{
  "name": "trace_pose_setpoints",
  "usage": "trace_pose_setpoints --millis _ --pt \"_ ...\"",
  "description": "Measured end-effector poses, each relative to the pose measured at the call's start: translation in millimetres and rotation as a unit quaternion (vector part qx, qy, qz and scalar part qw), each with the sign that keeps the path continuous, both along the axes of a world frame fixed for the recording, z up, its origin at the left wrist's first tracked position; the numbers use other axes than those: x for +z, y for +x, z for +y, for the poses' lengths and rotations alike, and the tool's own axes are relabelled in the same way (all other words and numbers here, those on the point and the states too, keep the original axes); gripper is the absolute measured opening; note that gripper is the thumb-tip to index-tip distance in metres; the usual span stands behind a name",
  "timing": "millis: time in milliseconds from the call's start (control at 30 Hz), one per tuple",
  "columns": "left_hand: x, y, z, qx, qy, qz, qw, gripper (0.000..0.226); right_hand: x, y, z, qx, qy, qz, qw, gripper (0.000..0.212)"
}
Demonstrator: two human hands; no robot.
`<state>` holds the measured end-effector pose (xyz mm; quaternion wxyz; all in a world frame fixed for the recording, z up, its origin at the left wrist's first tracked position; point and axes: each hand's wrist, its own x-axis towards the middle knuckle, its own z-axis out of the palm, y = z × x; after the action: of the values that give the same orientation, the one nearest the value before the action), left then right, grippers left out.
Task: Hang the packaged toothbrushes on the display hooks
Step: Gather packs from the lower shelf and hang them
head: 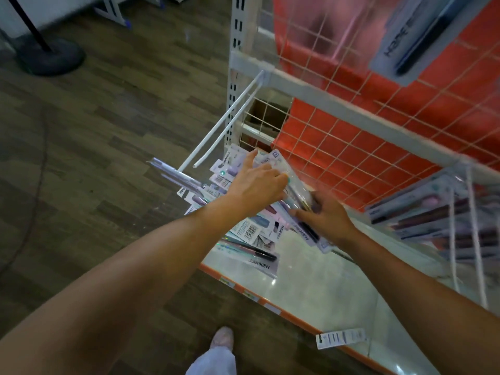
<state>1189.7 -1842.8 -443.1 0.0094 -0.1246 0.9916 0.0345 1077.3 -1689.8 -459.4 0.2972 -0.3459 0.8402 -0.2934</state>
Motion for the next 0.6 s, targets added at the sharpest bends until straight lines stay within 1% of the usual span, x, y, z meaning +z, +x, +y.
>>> trace_pose_setpoints --millis 67,133,233,367,467,600 --pt "11 0 3 -0.008 -0.004 -0.015 1.000 0.033 5 3 7 -0.002 0.029 -0.005 1.000 0.041" --pt "21 1 7 -0.019 -0.003 -0.024 1.000 0.033 9 7 12 -0.004 0.051 0.007 0.999 0.047" --pt "28 6 13 -0.042 -0.009 -0.005 0.999 0.036 18 13 20 -0.035 0.038 -0.022 0.998 0.044" --pt "33 13 21 -0.061 0.004 0.043 0.997 0.036 28 18 38 -0.067 0.011 -0.100 0.993 0.039" --pt "41 11 26 -0.085 0.003 0.041 0.996 0.035 38 21 48 -0.075 -0.008 -0.177 0.981 0.035" --pt "59 1 24 -0.101 0.051 0.034 0.993 0.033 55 20 58 -0.098 -0.024 -0.236 0.967 0.031"
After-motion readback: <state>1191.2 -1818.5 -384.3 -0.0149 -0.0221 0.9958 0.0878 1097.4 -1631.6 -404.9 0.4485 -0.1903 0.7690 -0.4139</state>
